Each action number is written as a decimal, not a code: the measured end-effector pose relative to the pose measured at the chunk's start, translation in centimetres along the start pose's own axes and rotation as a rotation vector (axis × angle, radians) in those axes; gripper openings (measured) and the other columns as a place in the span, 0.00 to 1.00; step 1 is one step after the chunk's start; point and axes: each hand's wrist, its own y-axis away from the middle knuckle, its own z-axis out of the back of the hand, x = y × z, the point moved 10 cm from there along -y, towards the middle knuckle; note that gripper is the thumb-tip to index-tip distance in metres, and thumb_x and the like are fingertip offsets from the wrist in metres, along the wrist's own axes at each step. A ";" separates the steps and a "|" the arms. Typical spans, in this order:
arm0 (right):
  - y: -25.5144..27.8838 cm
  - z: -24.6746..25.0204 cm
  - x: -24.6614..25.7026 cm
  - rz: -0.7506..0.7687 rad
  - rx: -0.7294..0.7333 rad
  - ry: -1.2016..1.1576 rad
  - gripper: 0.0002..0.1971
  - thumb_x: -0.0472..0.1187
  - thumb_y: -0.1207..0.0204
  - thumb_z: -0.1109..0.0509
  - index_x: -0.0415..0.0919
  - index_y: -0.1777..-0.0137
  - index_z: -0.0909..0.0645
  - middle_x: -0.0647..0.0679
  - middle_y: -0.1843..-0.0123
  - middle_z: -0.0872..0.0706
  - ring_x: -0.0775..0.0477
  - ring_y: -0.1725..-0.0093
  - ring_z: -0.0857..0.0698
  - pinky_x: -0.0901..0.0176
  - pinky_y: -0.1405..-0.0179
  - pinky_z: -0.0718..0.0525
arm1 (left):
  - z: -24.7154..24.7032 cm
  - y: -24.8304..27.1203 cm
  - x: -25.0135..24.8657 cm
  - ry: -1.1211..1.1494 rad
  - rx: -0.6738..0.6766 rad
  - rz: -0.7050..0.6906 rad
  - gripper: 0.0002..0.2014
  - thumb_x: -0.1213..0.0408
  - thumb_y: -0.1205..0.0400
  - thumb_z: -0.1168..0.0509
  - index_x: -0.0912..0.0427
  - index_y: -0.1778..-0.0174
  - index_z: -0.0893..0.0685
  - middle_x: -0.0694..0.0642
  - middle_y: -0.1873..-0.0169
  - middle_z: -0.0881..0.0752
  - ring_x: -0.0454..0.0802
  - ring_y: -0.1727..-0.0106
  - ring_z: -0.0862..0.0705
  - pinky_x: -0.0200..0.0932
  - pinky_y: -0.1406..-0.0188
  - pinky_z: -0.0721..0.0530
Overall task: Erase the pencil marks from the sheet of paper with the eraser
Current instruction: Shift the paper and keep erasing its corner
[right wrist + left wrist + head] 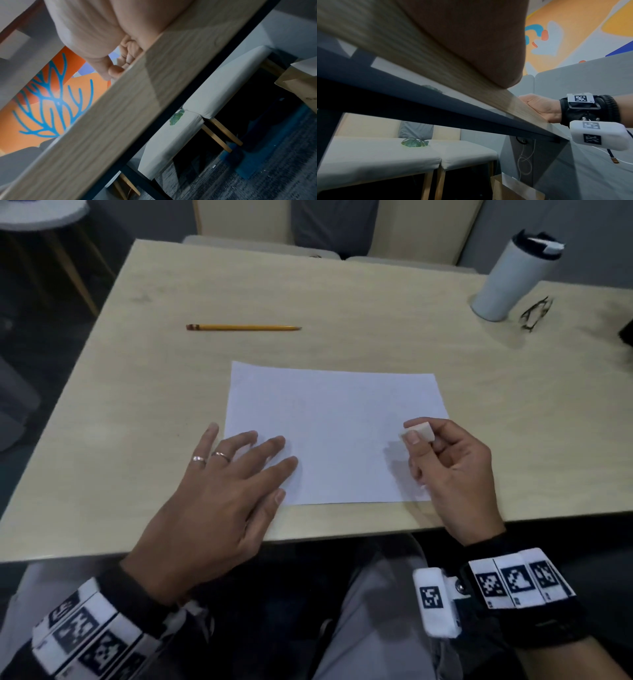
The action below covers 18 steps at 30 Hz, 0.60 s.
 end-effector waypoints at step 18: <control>-0.3 0.4 -0.2 0.043 -0.100 0.083 0.05 0.42 0.17 0.18 0.45 0.44 0.09 0.51 0.55 0.08 0.33 0.56 0.11 0.29 0.58 0.12 | 1.1 0.7 -0.2 0.059 -0.067 -0.022 0.19 0.57 0.13 0.36 0.51 0.27 0.12 0.51 0.24 0.16 0.57 0.28 0.17 0.66 0.16 0.33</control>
